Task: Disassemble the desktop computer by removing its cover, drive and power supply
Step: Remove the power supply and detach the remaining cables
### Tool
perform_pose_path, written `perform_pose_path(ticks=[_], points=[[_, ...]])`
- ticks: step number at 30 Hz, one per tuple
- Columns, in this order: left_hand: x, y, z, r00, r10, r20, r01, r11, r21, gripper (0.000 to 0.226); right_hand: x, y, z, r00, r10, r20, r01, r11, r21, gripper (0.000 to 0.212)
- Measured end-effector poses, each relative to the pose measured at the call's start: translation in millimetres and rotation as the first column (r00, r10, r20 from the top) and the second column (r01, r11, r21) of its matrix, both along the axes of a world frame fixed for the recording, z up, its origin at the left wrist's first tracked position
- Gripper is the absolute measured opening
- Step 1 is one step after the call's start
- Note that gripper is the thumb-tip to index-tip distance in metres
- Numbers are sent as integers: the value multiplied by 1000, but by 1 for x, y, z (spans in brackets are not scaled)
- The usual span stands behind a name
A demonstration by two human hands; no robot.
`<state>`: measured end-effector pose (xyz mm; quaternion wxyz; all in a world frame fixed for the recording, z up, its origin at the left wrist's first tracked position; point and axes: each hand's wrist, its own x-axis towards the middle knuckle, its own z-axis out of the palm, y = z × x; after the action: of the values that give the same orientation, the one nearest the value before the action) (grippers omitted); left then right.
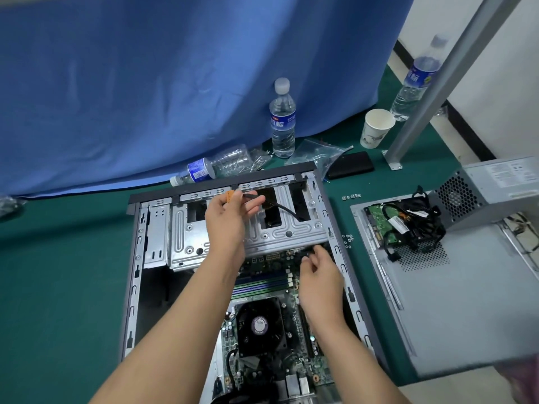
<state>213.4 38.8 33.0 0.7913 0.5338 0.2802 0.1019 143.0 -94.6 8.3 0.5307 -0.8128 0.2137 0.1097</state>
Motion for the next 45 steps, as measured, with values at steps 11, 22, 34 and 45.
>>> perform_pose_path(ticks=[11,22,34,45], points=[[-4,5,3,992,127,-17,-128,980,-152,9,59,-19,25,862,365,352,-252,911,-327,20],[-11,51,13,977,210,-44,-214,963,-164,14,105,-17,19,660,747,75,-546,546,-635,15],[-38,100,0,962,151,-226,-78,950,303,11,115,23,29,774,518,363,-487,854,-182,15],[-37,96,-10,942,-29,-334,309,459,833,32,117,26,16,789,486,376,-341,856,-389,17]])
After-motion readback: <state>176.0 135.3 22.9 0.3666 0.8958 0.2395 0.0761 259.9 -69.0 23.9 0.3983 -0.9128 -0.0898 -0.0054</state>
